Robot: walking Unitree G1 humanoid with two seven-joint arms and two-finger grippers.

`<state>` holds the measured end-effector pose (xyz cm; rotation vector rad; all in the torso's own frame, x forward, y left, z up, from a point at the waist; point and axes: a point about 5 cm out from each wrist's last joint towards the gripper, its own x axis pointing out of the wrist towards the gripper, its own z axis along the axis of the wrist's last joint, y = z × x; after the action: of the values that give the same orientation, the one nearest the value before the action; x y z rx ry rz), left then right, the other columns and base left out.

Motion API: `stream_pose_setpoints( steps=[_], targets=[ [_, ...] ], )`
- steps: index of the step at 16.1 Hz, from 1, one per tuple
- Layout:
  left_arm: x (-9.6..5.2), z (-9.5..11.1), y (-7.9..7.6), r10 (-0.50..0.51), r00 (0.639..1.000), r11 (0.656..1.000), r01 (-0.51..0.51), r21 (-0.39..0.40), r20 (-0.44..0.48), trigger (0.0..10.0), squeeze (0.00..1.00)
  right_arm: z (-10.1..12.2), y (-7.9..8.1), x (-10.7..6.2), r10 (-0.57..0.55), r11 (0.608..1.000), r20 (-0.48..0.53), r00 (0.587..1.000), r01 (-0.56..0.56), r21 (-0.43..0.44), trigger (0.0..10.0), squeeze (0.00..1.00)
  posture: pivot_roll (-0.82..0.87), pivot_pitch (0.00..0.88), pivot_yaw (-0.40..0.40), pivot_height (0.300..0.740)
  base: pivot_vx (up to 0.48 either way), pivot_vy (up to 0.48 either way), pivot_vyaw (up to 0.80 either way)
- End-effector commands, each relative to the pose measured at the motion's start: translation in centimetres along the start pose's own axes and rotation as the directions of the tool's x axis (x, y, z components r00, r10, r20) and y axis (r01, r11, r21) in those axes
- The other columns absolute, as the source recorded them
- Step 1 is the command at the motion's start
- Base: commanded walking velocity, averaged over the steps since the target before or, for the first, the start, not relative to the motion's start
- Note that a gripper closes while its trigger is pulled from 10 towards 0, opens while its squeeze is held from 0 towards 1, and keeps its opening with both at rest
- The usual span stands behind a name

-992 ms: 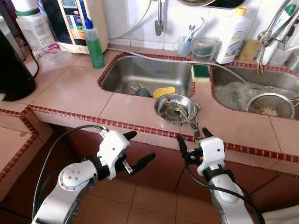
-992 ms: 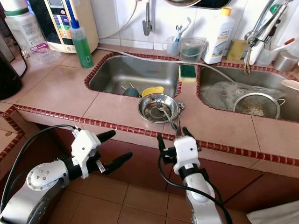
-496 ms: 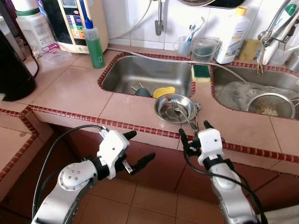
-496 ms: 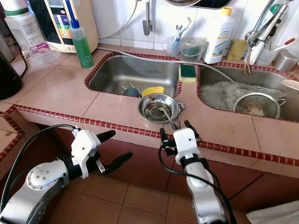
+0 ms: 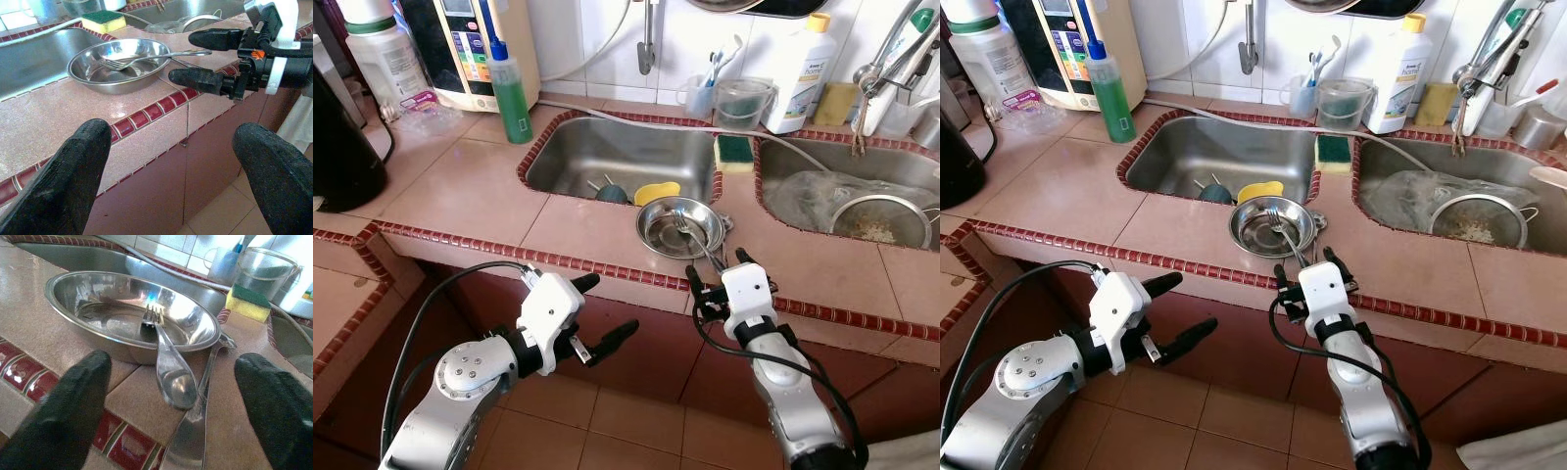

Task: Kitchen organization

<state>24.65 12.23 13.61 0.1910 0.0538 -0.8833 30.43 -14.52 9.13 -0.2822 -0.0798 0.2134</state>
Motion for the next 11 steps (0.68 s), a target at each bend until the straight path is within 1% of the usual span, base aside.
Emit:
stream_pose_setpoints(
  steps=[1,2,11],
  targets=[
    [-0.08,0.5,-0.08,-0.004,1.0,1.0,0.004,0.028,0.005,10.0,0.0,0.03,-0.1,0.2,-0.006,1.0,0.007,1.0,0.006,-0.005,0.9,0.0,-0.09,0.068,0.043,0.74,0.0,0.0,0.0],
    [-0.07,0.5,-0.08,-0.004,1.0,1.0,0.004,0.029,0.005,10.0,0.0,0.04,-0.09,0.23,-0.006,1.0,0.01,1.0,0.006,-0.004,0.0,0.0,-0.09,0.068,0.042,0.74,0.0,0.0,0.0],
    [-0.11,0.53,0.01,0.0,1.0,1.0,0.0,0.028,0.004,10.0,0.0,0.19,0.05,0.58,-0.004,1.0,0.033,0.999,0.004,0.002,0.0,0.0,-0.09,0.068,0.039,0.74,0.0,0.0,0.0]
  ],
)
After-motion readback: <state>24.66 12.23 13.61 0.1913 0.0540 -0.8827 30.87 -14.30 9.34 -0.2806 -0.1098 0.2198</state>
